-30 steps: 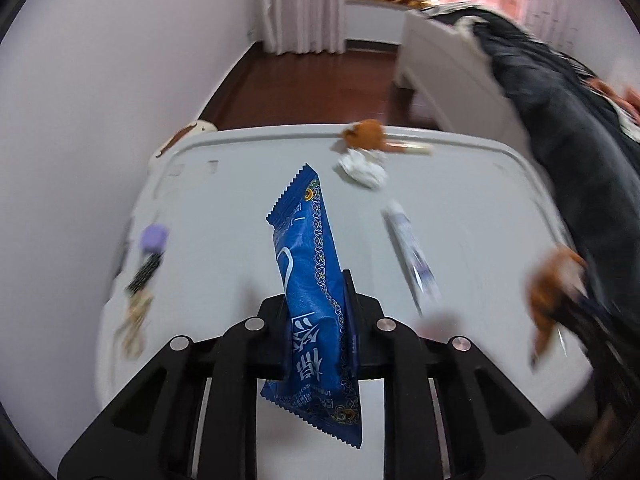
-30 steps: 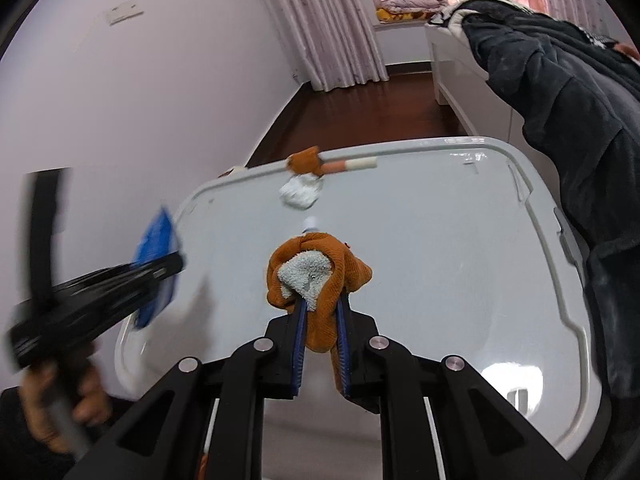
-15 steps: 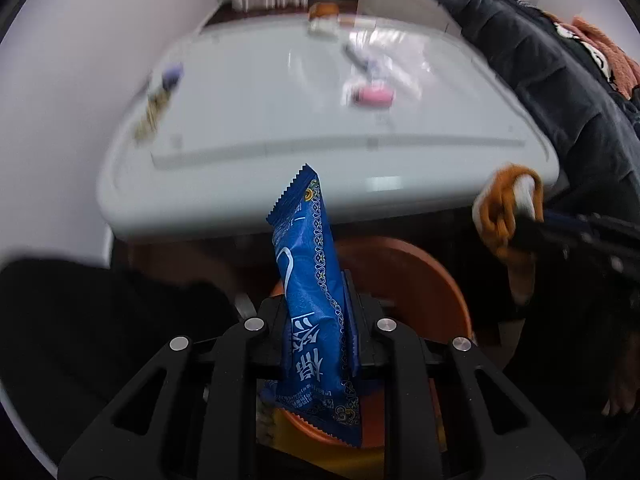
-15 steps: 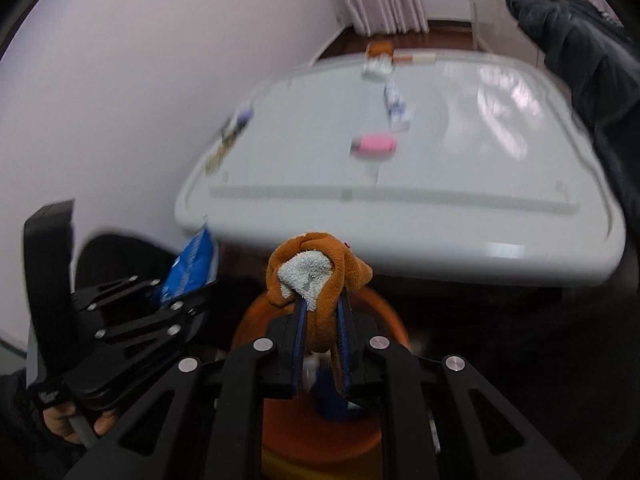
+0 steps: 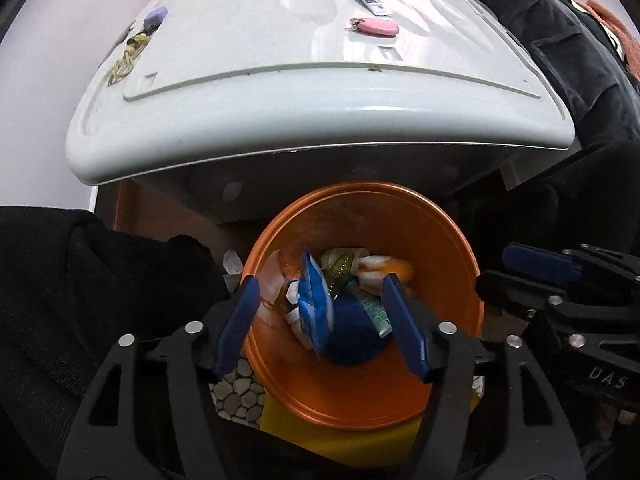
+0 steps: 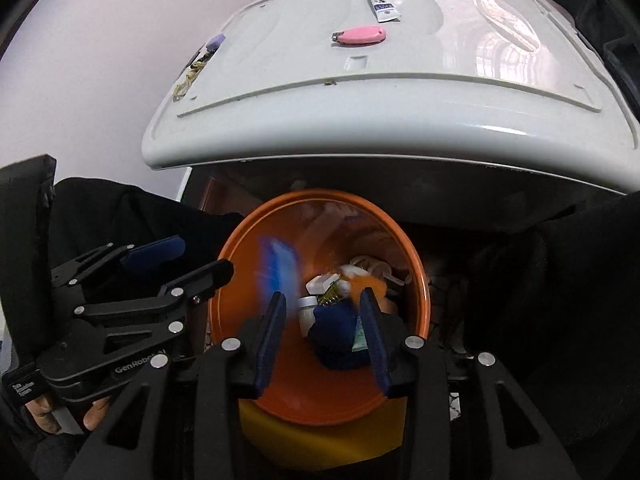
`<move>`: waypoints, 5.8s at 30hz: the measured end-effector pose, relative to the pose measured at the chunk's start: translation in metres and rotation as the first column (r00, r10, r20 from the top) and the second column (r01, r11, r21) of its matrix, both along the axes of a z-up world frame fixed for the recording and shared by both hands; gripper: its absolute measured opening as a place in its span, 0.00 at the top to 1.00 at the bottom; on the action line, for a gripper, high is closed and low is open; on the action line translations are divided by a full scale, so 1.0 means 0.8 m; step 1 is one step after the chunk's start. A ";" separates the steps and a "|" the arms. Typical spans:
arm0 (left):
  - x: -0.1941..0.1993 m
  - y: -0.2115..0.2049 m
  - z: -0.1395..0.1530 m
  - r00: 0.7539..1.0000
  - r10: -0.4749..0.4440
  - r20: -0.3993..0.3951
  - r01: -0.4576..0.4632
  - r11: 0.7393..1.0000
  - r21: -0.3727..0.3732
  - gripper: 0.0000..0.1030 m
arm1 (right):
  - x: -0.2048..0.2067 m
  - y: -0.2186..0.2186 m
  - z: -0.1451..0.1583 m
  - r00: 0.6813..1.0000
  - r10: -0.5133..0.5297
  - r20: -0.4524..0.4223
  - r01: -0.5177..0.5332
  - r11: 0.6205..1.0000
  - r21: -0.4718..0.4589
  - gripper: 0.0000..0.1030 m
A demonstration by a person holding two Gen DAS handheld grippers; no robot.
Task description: Collect trash
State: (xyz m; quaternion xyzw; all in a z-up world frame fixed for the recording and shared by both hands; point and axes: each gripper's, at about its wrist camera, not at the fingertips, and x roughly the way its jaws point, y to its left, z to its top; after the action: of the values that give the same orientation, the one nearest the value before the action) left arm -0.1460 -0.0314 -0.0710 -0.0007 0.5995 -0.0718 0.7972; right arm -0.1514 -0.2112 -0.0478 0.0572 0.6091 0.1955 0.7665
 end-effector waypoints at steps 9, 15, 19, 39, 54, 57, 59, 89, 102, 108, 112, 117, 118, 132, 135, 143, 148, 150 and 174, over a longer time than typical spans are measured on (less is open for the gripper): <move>0.006 0.010 0.010 0.999 0.045 0.027 -0.044 0.998 -0.035 0.37 | 0.085 -0.004 0.058 0.985 0.018 0.173 -0.014 1.000 -0.023 0.58; 0.013 0.013 0.012 0.998 0.044 0.044 -0.044 0.999 -0.012 0.37 | 0.247 0.012 0.066 0.964 0.021 0.266 0.012 0.992 -0.123 0.56; 0.024 0.022 0.013 0.997 0.052 0.054 -0.053 0.999 0.003 0.37 | 0.333 0.028 0.045 0.969 -0.003 0.247 0.040 0.988 -0.146 0.56; 0.197 0.034 0.081 0.990 -0.012 0.139 0.017 0.999 -0.035 0.37 | 0.392 -0.005 0.008 0.966 -0.077 0.246 0.121 0.978 -0.170 0.80; 0.561 -0.068 0.032 0.957 -0.025 0.288 0.052 0.995 -0.085 0.29 | 0.390 -0.138 -0.007 0.955 -0.239 0.177 0.256 0.963 -0.079 0.80; 0.581 -0.073 0.021 0.953 0.008 0.302 0.018 0.997 -0.081 0.32 | 0.394 -0.137 -0.012 0.955 -0.250 0.161 0.262 0.963 -0.061 0.79; 0.583 -0.075 0.016 0.948 0.023 0.318 0.001 0.997 -0.075 0.65 | 0.393 -0.135 -0.011 0.955 -0.246 0.168 0.260 0.964 -0.065 0.79; 0.098 0.020 0.150 0.930 0.006 0.368 -0.002 1.000 -0.012 0.75 | 0.119 -0.016 0.120 0.946 -0.065 0.317 0.029 0.993 0.116 0.79; -0.005 -0.003 0.013 0.997 -0.080 0.012 0.081 0.995 -0.066 0.70 | 0.000 0.014 0.010 0.994 0.072 0.086 -0.073 0.997 0.008 0.79; 0.009 0.002 -0.021 0.992 -0.048 -0.116 0.042 0.998 -0.052 0.34 | 0.006 0.017 -0.030 0.997 0.060 -0.039 -0.060 0.998 -0.003 0.54; 0.013 0.010 -0.025 0.990 -0.025 -0.137 0.016 0.998 -0.061 0.34 | 0.003 0.014 -0.025 0.999 0.045 -0.018 -0.045 0.999 0.002 0.54; 0.011 0.009 -0.010 0.996 -0.019 -0.085 0.015 0.999 -0.043 0.34 | -0.001 0.005 -0.006 0.999 0.009 0.053 -0.008 1.000 -0.014 0.43; 0.011 0.011 -0.003 0.998 -0.010 -0.065 0.007 0.999 -0.036 0.34 | 0.000 -0.001 0.003 0.997 -0.001 0.079 0.003 1.000 -0.021 0.40; 0.116 0.052 0.082 0.924 0.118 0.364 -0.131 0.991 0.010 0.18 | 0.113 -0.027 0.100 0.805 -0.166 0.570 0.263 0.960 -0.091 0.05; 0.134 0.059 0.074 0.935 0.173 0.309 -0.156 0.985 -0.079 0.17 | 0.128 -0.029 0.088 0.802 -0.243 0.546 0.293 0.956 -0.004 0.05; 0.147 0.065 0.061 0.928 0.230 0.293 -0.224 0.973 -0.055 0.17 | 0.137 -0.024 0.076 0.776 -0.251 0.579 0.335 0.941 -0.041 0.05; 0.144 0.067 0.059 0.923 0.226 0.313 -0.228 0.973 -0.030 0.17 | 0.137 -0.017 0.071 0.779 -0.211 0.590 0.322 0.943 -0.088 0.05; 0.145 0.067 0.059 0.922 0.225 0.317 -0.231 0.973 -0.019 0.17 | 0.136 -0.012 0.069 0.778 -0.193 0.598 0.318 0.942 -0.110 0.05; 0.143 0.066 0.060 0.917 0.211 0.339 -0.233 0.972 0.025 0.17 | 0.133 0.005 0.061 0.782 -0.107 0.614 0.301 0.927 -0.222 0.05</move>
State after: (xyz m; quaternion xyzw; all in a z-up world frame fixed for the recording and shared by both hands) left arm -0.0318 0.0212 -0.0233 -0.0304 0.4535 0.0396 0.8898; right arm -0.0453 -0.2073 0.0008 -0.0604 0.3523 0.0209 0.9337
